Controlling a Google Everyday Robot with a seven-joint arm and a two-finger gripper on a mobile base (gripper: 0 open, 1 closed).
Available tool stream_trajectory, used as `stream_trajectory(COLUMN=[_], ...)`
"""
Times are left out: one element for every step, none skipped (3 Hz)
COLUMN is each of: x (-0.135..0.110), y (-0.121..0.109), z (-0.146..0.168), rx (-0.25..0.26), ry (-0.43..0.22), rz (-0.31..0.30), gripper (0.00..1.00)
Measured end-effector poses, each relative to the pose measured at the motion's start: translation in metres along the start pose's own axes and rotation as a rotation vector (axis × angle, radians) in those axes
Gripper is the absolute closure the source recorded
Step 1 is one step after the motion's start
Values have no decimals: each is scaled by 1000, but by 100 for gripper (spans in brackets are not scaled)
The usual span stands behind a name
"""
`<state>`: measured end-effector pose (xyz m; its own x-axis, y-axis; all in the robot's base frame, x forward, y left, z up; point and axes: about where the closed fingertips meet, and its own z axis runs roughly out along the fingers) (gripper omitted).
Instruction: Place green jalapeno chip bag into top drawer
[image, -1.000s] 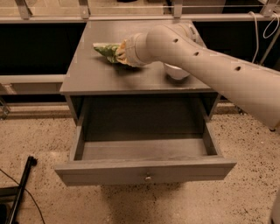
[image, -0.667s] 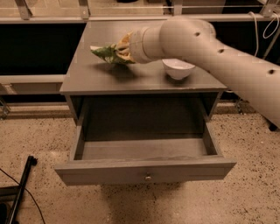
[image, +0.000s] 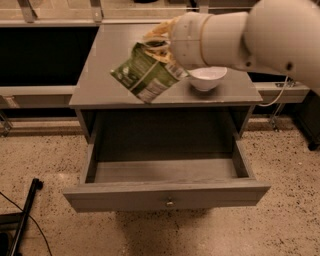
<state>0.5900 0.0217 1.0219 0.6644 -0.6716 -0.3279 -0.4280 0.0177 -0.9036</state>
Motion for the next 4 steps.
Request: stream_trajectory(x=[23, 23, 8, -12], y=[-2, -2, 10, 36], z=[-33, -33, -46, -79], rx=[28, 28, 38, -21], ry=[59, 59, -110, -224], rz=[-8, -8, 75, 133], gripper=[100, 100, 100, 100])
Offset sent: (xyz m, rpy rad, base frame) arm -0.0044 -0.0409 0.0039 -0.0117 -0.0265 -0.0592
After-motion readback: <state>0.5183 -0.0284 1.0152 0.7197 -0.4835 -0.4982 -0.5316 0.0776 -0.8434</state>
